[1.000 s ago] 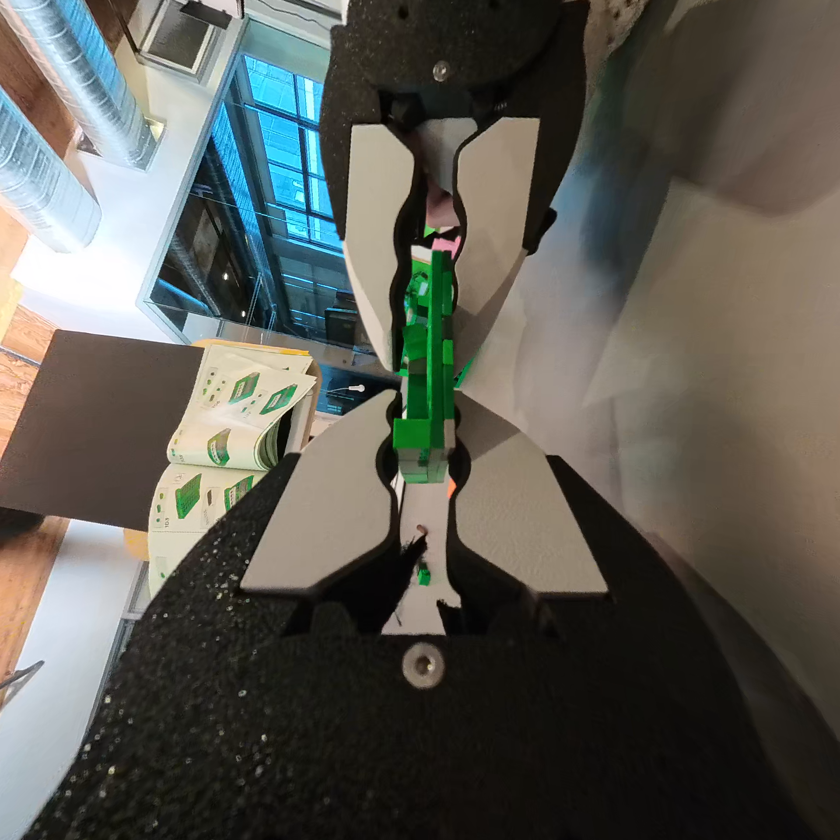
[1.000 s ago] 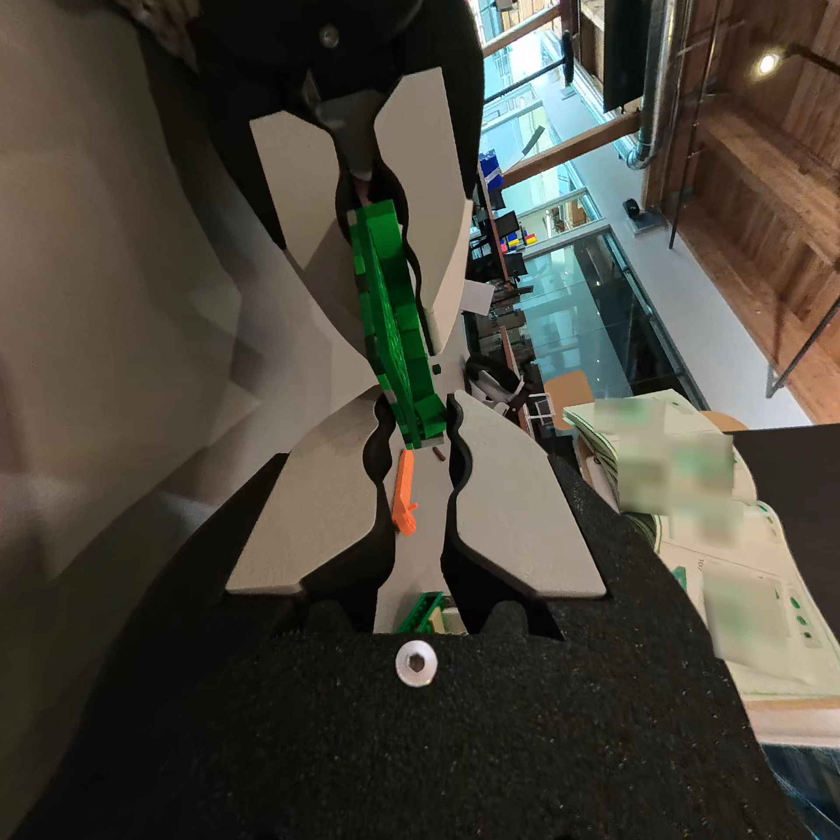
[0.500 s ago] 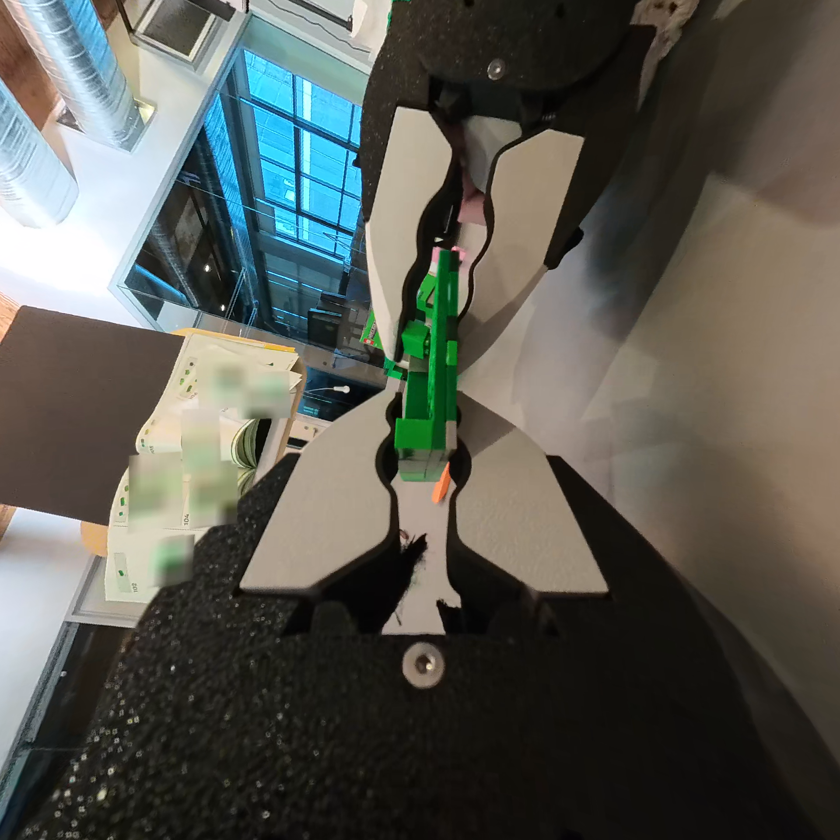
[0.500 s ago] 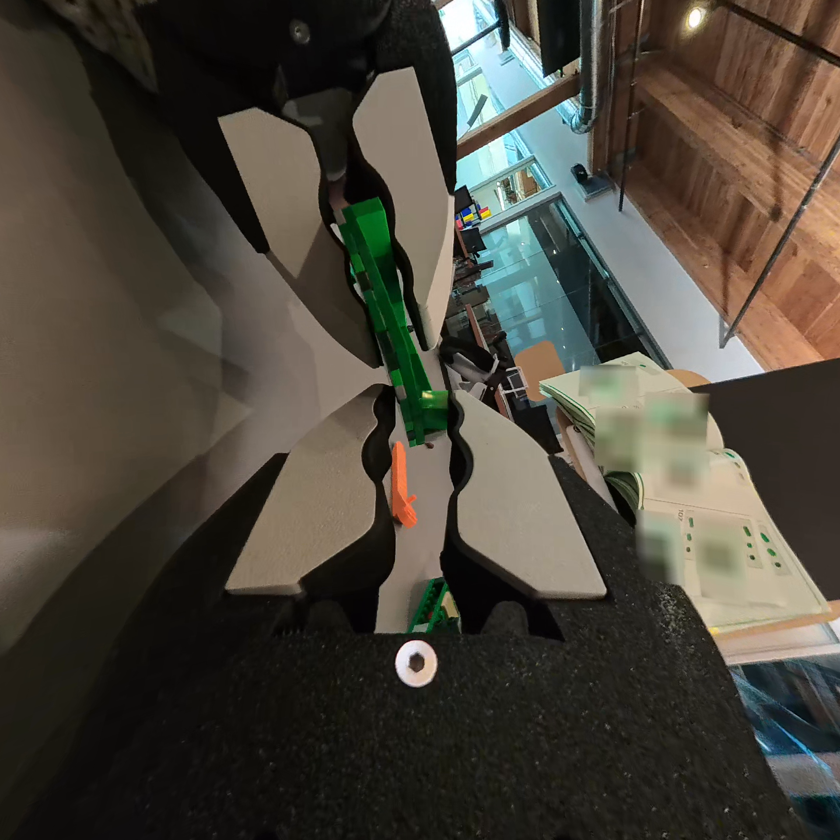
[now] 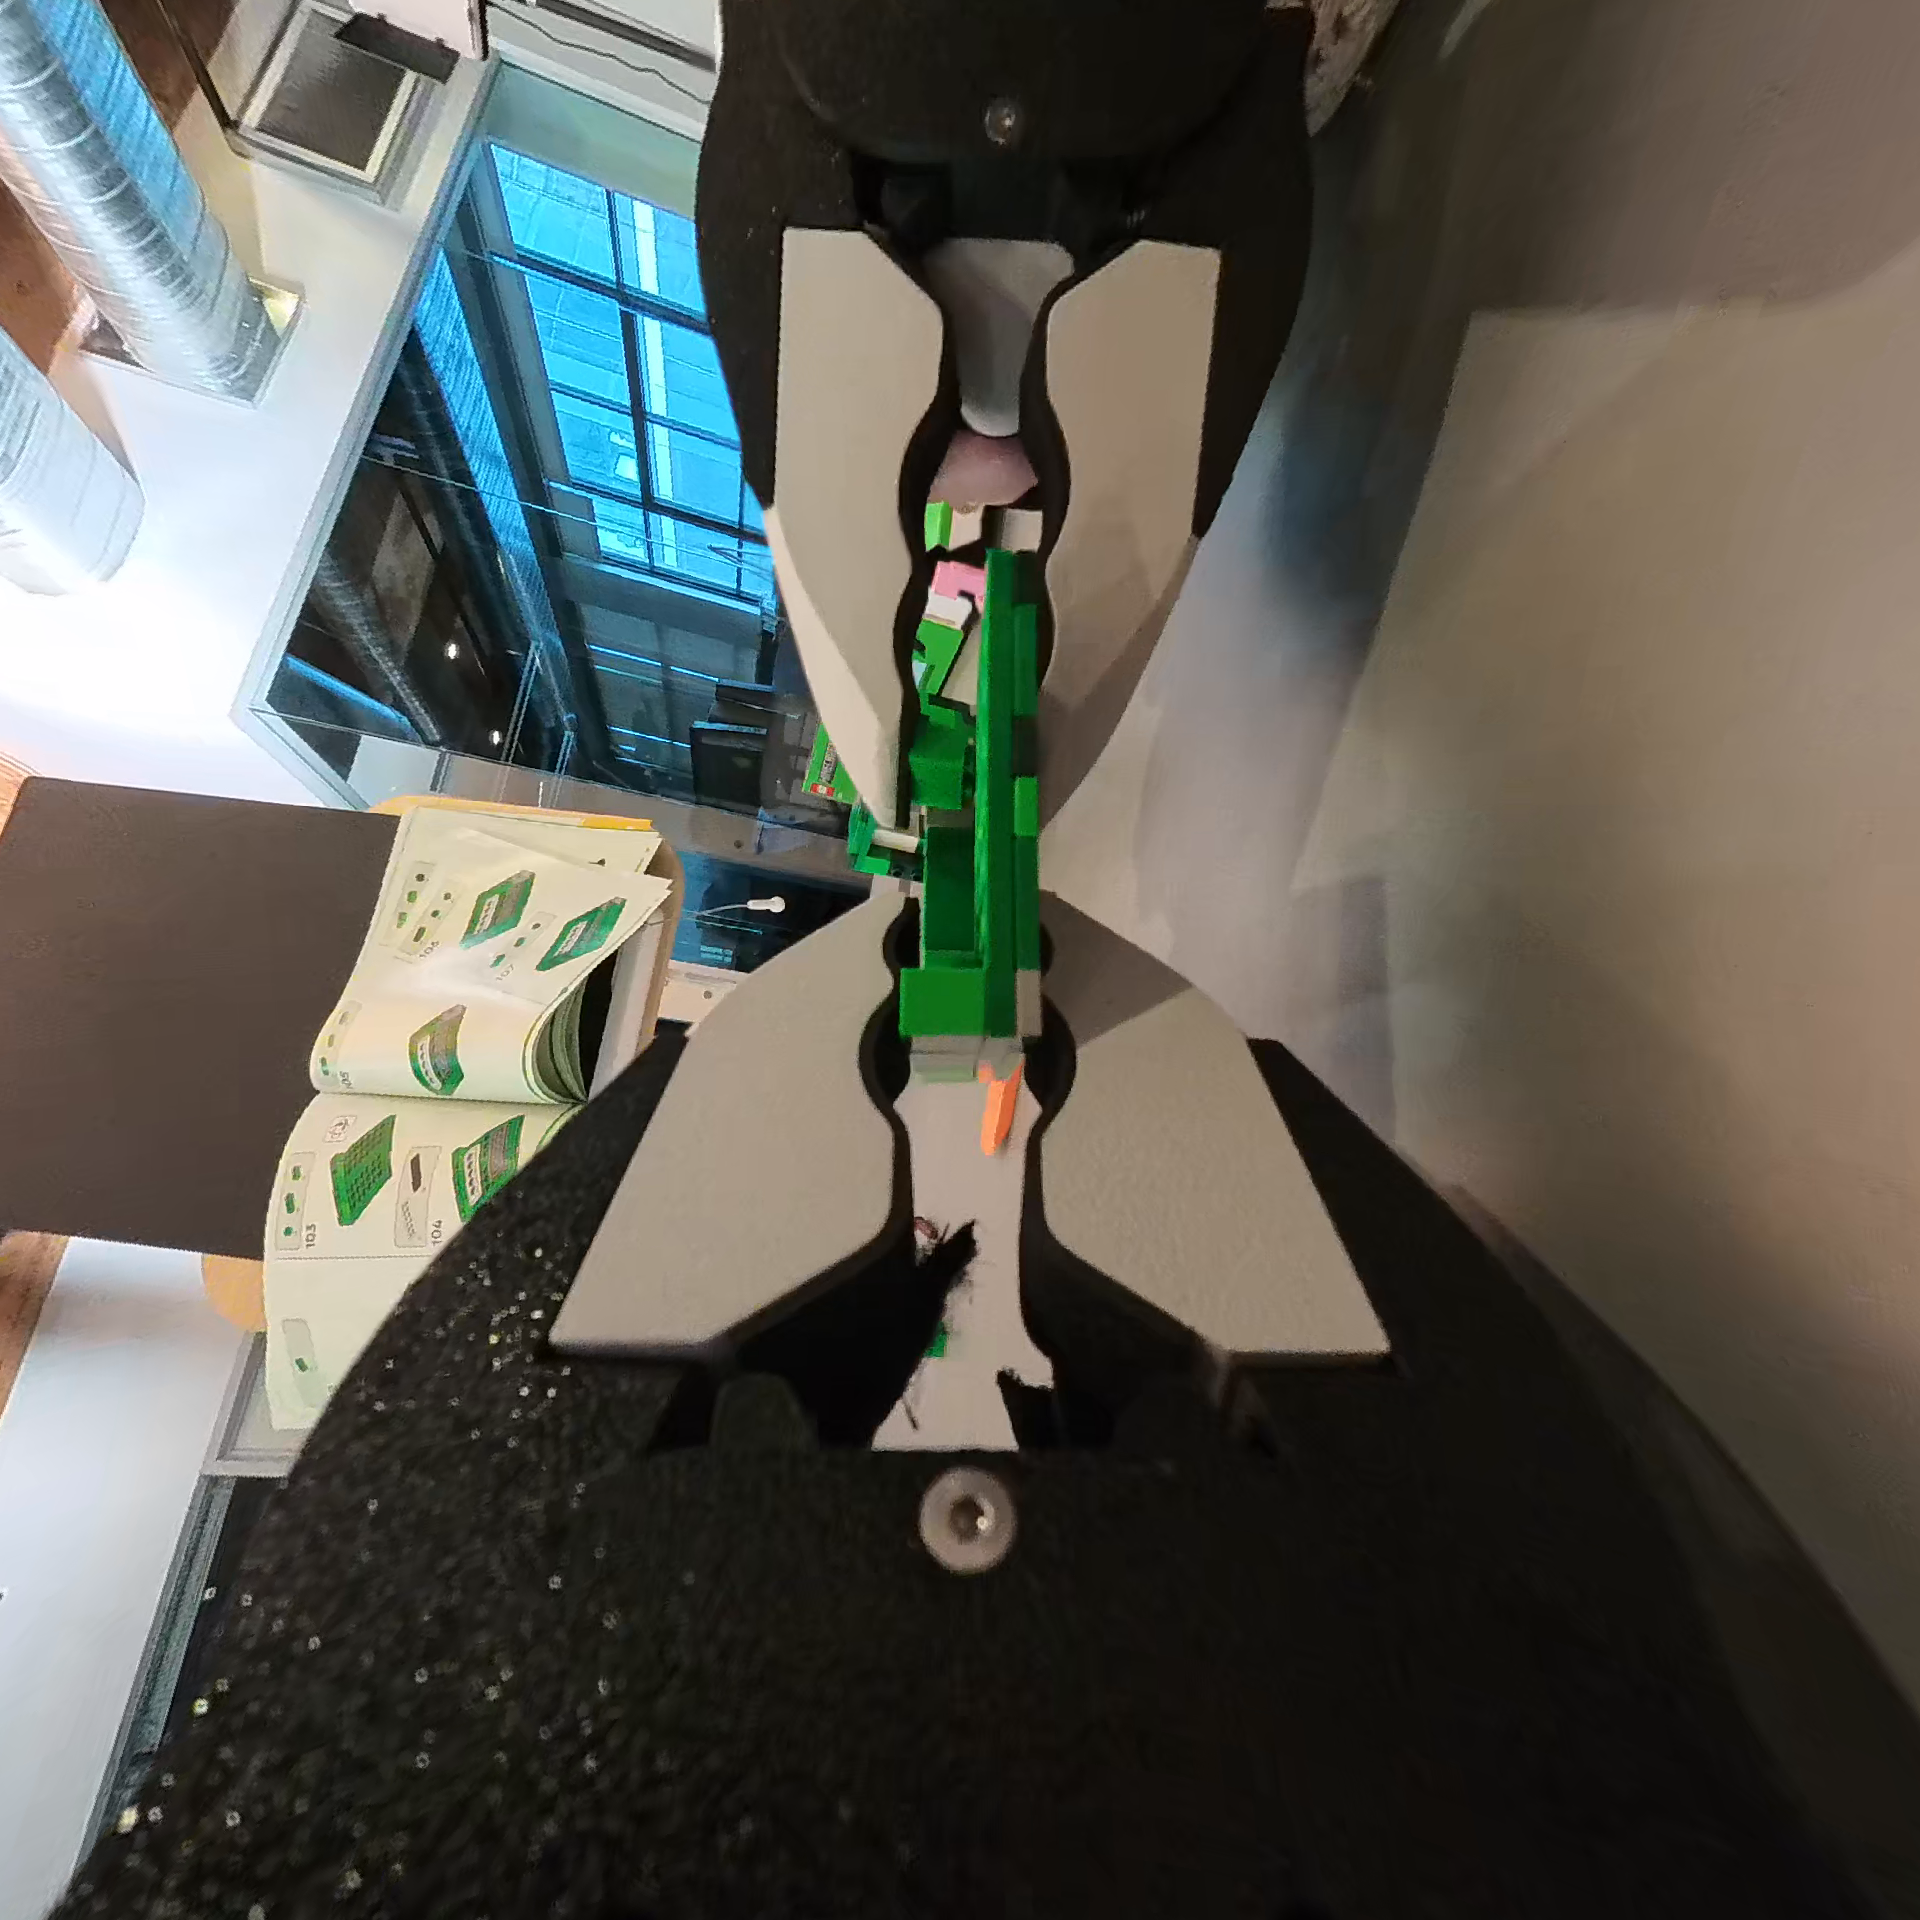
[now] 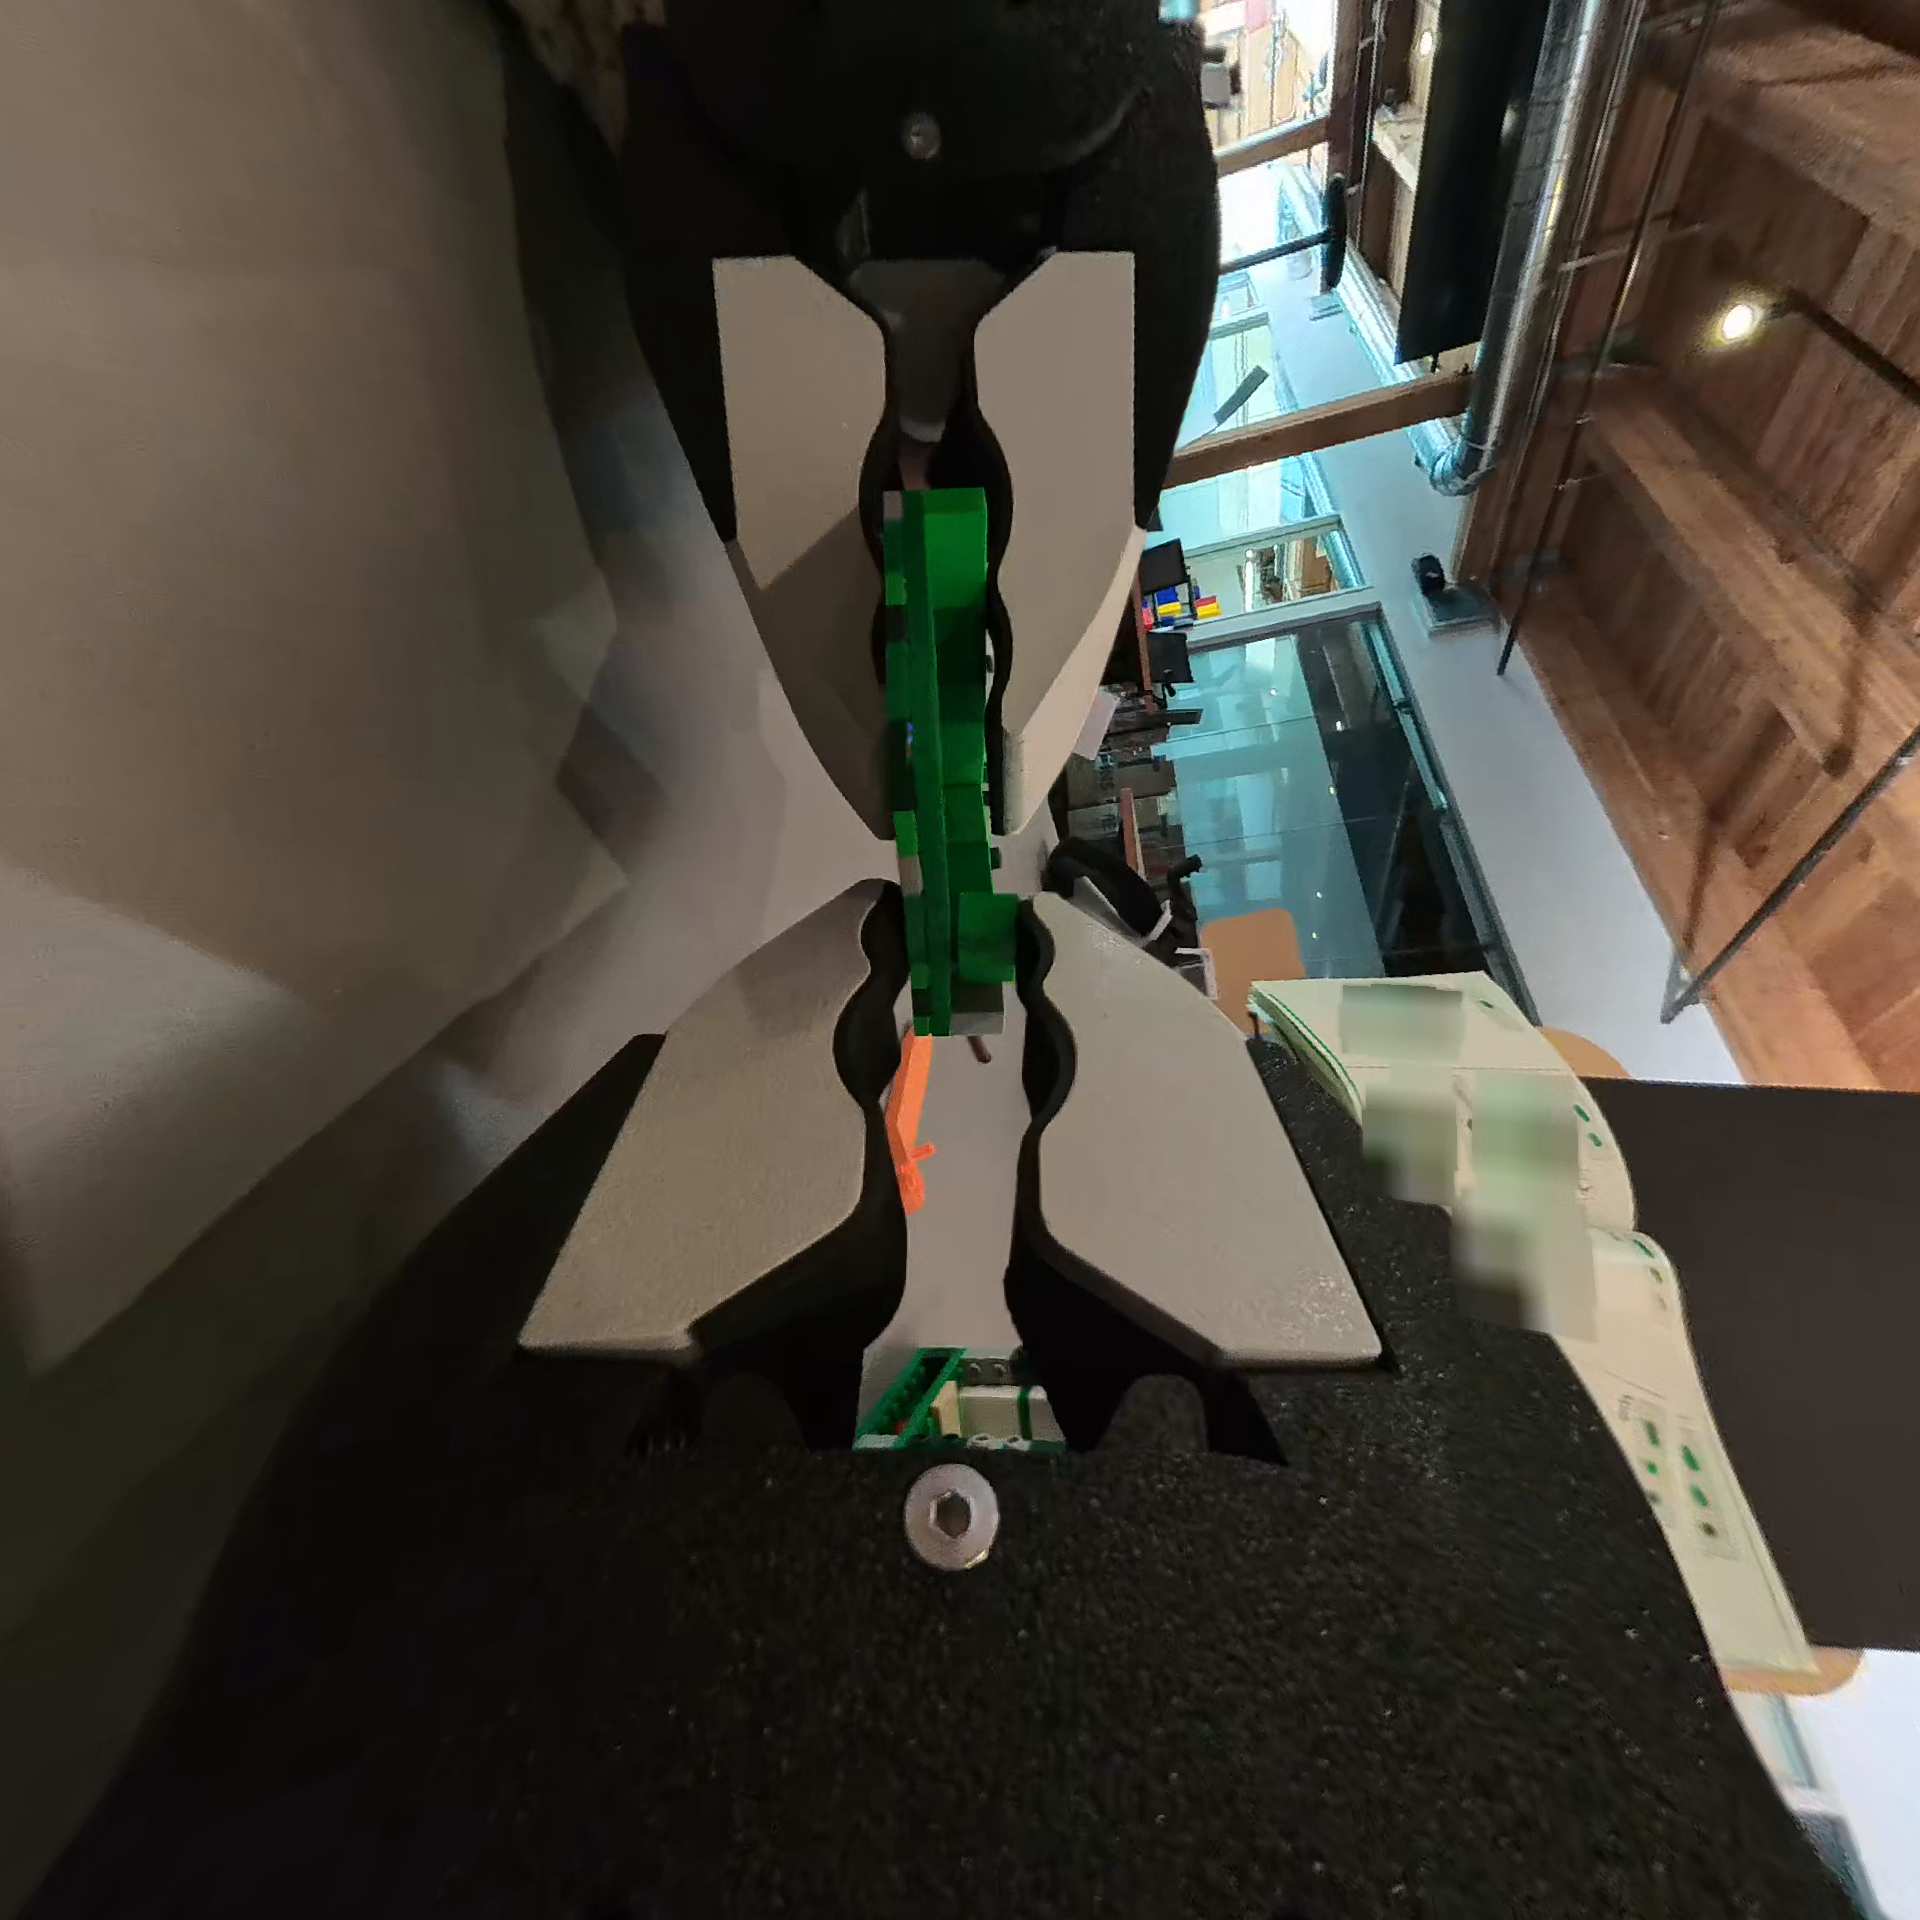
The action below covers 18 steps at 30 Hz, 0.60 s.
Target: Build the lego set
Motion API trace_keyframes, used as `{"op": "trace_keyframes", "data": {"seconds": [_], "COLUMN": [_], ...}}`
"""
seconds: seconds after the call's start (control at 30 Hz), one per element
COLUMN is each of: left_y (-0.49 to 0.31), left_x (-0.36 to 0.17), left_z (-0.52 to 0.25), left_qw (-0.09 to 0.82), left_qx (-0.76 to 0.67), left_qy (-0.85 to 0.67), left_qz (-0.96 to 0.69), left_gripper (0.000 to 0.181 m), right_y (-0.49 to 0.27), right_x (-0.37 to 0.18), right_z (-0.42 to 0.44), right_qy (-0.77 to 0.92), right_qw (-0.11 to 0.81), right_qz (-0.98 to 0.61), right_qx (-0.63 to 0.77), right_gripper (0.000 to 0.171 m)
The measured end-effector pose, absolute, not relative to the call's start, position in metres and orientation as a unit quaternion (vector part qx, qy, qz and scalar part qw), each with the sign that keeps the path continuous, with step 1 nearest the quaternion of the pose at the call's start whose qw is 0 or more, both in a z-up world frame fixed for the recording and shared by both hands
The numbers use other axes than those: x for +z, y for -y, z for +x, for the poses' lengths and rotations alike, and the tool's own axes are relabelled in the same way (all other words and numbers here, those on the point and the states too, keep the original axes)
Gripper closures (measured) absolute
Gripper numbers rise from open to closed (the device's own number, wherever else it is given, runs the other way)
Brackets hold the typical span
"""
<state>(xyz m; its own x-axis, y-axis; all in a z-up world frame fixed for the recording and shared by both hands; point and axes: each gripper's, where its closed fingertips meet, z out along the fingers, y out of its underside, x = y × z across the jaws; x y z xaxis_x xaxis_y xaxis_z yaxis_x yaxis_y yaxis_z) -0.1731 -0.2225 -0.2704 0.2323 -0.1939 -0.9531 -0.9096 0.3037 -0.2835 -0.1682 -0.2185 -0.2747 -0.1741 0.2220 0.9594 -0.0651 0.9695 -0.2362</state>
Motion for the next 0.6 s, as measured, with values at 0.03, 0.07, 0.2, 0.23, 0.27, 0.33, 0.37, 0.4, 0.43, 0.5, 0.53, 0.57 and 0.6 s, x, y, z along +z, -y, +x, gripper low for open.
{"op": "trace_keyframes", "data": {"seconds": [0.03, 0.07, 0.2, 0.23, 0.27, 0.33, 0.37, 0.4, 0.43, 0.5, 0.53, 0.57, 0.6], "left_y": [0.2223, 0.2221, 0.2213, 0.2212, 0.2212, 0.2213, 0.2212, 0.2211, 0.2212, 0.2209, 0.2208, 0.2208, 0.2209], "left_x": [-0.2711, -0.2718, -0.2723, -0.2722, -0.2722, -0.2725, -0.2728, -0.2727, -0.2727, -0.273, -0.273, -0.273, -0.2728], "left_z": [-0.173, -0.1731, -0.1745, -0.1746, -0.1745, -0.1741, -0.1741, -0.174, -0.1739, -0.1743, -0.1742, -0.1739, -0.1739], "left_qw": [0.596, 0.594, 0.592, 0.592, 0.592, 0.591, 0.59, 0.59, 0.59, 0.59, 0.59, 0.59, 0.591], "left_qx": [0.3, 0.301, 0.303, 0.303, 0.303, 0.303, 0.304, 0.305, 0.304, 0.303, 0.303, 0.302, 0.301], "left_qy": [-0.544, -0.545, -0.544, -0.543, -0.543, -0.544, -0.545, -0.545, -0.545, -0.545, -0.545, -0.545, -0.544], "left_qz": [-0.509, -0.509, -0.513, -0.513, -0.513, -0.512, -0.512, -0.512, -0.512, -0.513, -0.513, -0.513, -0.514], "left_gripper": [0.164, 0.164, 0.164, 0.164, 0.164, 0.164, 0.164, 0.164, 0.164, 0.164, 0.164, 0.164, 0.164], "right_y": [0.2186, 0.2182, 0.2152, 0.2144, 0.214, 0.2138, 0.2136, 0.2132, 0.213, 0.2119, 0.2109, 0.2109, 0.2108], "right_x": [-0.2754, -0.2763, -0.2776, -0.2774, -0.2775, -0.2777, -0.2785, -0.2787, -0.2786, -0.2792, -0.2793, -0.2795, -0.2794], "right_z": [-0.1681, -0.1681, -0.1687, -0.1686, -0.1684, -0.1679, -0.1678, -0.1675, -0.1671, -0.1661, -0.1658, -0.1654, -0.1655], "right_qy": [0.758, 0.759, 0.761, 0.762, 0.763, 0.766, 0.769, 0.77, 0.771, 0.774, 0.775, 0.777, 0.777], "right_qw": [0.641, 0.642, 0.641, 0.641, 0.639, 0.635, 0.632, 0.631, 0.63, 0.627, 0.625, 0.623, 0.622], "right_qz": [-0.047, -0.044, -0.048, -0.05, -0.052, -0.053, -0.052, -0.05, -0.048, -0.046, -0.047, -0.05, -0.057], "right_qx": [0.107, 0.102, 0.083, 0.081, 0.081, 0.082, 0.08, 0.078, 0.076, 0.075, 0.075, 0.078, 0.083], "right_gripper": [0.152, 0.152, 0.152, 0.152, 0.152, 0.152, 0.152, 0.152, 0.152, 0.152, 0.152, 0.152, 0.153]}}
